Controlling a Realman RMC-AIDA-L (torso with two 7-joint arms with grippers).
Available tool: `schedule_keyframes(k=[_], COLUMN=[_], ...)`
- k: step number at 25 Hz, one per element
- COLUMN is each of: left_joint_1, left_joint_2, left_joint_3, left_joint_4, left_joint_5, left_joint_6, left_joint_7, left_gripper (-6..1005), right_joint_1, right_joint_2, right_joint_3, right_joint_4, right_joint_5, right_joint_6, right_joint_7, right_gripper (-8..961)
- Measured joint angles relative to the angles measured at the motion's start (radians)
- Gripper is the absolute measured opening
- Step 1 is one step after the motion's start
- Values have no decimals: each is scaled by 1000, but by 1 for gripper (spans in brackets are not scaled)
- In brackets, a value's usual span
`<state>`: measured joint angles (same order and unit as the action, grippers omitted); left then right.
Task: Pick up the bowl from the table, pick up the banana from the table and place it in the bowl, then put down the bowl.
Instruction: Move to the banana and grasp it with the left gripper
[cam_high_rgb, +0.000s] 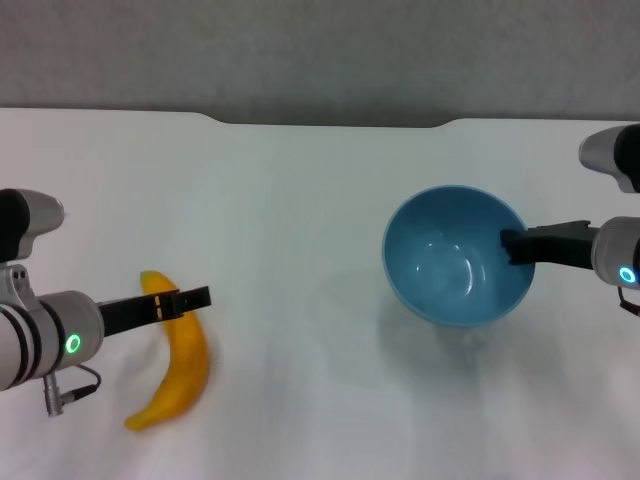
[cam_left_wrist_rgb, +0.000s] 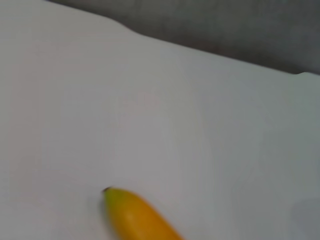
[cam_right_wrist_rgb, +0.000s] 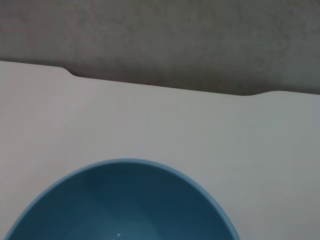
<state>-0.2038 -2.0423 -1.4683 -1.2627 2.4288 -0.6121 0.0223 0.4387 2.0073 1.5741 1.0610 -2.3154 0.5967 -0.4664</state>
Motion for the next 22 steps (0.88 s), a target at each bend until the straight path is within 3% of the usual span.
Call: schedule_keyframes(k=[14,22], left_joint_1=[-59,-140], left_joint_2=[0,-1], left_joint_3=[27,58], left_joint_4=[74,191], left_joint_5=[49,125], left_joint_6=[-22,-17], left_joint_7=[-75,-146], left_gripper=[893,894], right_joint_1=[-9,-7], right_joint_2=[1,1], right_joint_3=[-14,-29], right_joint_4=[48,53], right_joint_5=[-1,3], right_joint_6=[9,5], right_joint_7=[3,2], right_gripper=[34,34])
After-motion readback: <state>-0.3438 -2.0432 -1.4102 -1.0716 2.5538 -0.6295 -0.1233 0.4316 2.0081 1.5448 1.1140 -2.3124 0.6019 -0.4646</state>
